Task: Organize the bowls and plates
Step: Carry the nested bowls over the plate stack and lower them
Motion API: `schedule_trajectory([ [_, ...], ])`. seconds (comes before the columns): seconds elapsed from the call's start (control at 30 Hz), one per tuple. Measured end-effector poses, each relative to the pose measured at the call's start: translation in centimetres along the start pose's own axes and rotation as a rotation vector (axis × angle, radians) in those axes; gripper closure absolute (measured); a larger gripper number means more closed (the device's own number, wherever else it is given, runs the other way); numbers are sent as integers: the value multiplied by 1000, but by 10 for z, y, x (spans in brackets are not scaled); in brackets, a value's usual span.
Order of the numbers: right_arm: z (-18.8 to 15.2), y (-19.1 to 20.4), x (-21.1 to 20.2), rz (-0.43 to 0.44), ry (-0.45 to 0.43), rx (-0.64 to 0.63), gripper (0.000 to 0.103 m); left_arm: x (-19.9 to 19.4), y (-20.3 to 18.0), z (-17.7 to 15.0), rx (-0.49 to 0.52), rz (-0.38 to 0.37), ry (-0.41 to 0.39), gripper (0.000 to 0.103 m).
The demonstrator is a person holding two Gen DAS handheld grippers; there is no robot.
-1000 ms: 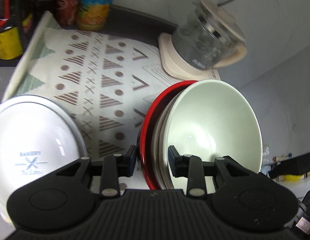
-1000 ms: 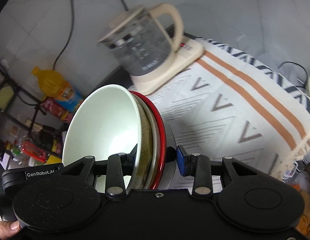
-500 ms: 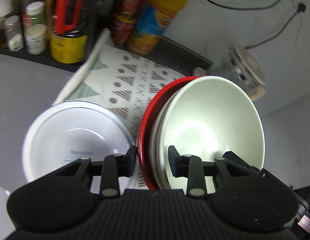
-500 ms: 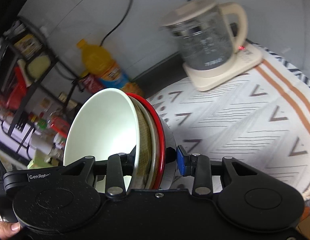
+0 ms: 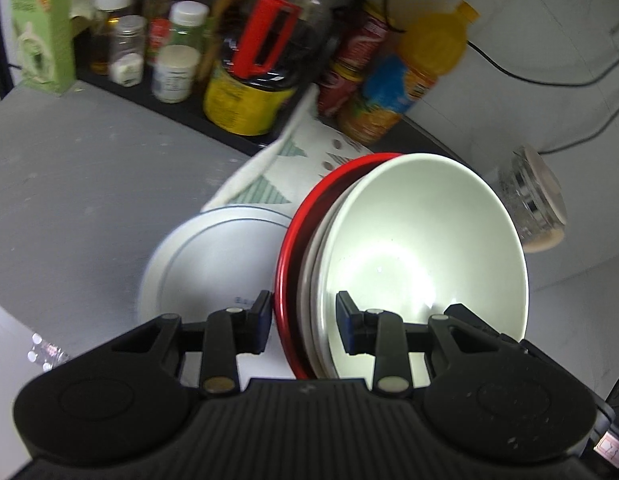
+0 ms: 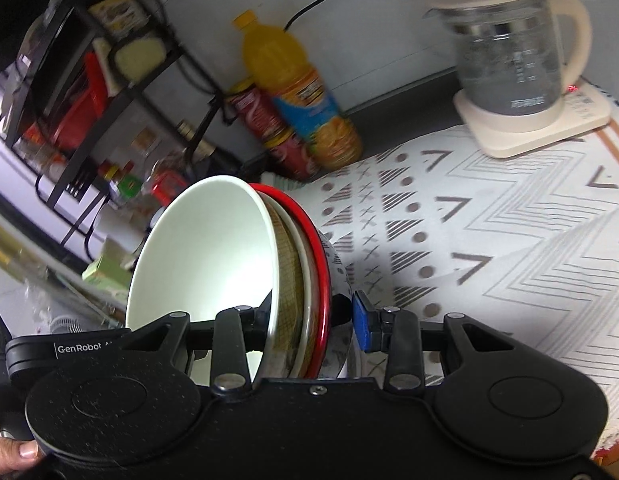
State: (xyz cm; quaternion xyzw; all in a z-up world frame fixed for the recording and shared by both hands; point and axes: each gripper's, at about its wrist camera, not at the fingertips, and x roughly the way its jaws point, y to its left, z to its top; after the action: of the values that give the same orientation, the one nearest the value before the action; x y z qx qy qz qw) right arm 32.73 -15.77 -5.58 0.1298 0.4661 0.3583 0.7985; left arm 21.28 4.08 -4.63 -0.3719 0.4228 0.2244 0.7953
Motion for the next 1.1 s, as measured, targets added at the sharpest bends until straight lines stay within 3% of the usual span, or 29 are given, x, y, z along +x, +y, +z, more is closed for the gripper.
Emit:
schedule_trajectory([
  [0.53,-16,30,35,46,101,-56,67,-4,52,-9,-111,61,6,71],
  [1.1,-23,15,66,4,190,-28,67,26,62,-6,-116,87,73,71],
])
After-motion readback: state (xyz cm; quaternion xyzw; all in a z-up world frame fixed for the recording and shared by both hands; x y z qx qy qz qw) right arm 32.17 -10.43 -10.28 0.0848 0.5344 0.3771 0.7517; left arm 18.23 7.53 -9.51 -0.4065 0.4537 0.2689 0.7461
